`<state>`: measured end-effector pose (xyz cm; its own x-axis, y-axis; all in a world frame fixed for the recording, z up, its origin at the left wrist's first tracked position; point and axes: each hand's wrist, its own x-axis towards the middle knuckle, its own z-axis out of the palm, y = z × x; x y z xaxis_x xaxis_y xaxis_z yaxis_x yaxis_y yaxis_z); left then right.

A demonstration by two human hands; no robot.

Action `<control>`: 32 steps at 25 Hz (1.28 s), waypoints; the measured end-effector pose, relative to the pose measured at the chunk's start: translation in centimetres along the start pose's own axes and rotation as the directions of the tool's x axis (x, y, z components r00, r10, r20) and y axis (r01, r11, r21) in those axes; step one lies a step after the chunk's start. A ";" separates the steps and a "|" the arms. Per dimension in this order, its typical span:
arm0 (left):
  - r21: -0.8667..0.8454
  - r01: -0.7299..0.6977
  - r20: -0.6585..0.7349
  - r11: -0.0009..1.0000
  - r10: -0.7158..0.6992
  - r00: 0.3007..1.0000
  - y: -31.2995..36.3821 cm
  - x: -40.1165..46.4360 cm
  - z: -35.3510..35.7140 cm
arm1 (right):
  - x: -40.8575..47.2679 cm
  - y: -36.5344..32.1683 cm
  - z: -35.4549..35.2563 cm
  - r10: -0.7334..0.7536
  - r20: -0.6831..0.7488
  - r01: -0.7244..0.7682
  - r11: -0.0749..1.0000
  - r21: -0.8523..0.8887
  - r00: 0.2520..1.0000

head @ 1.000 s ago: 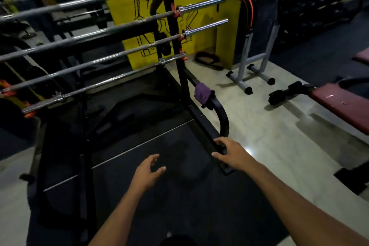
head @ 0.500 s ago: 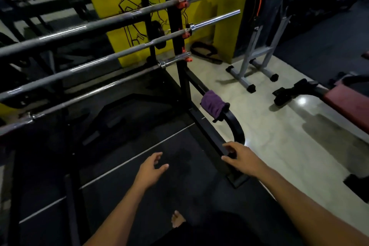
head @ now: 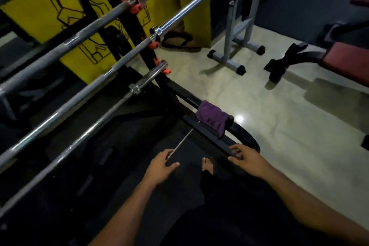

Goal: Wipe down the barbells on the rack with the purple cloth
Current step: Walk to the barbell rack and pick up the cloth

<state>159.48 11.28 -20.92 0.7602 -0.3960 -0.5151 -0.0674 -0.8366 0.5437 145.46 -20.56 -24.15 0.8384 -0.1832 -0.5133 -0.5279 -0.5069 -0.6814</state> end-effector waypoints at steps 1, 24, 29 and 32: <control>0.074 -0.020 0.043 0.997 0.017 0.999 0.4 2.2 -1.3 | 2.7 -0.2 -0.1 0.016 0.001 -0.016 1.000 0.014 1.000; 0.551 -0.272 0.397 0.789 0.039 0.917 5.2 40.1 -1.9 | 29.2 -2.3 -1.2 0.243 0.020 -0.207 0.864 -0.459 0.970; 0.565 -0.346 0.500 0.749 0.023 0.866 3.9 40.6 -2.9 | 31.5 -2.4 -1.8 0.193 0.006 -0.165 0.858 -0.487 0.981; 0.469 -0.290 0.533 0.834 -0.005 0.846 5.1 41.1 -4.2 | 31.7 -3.3 -3.9 0.154 -0.060 -0.165 0.891 -0.424 0.986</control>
<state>193.10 -7.64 -36.54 0.2990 -0.5327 -0.7917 -0.5798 -0.7604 0.2927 174.29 -27.94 -36.16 0.7539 -0.3092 -0.5797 -0.5509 -0.7782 -0.3015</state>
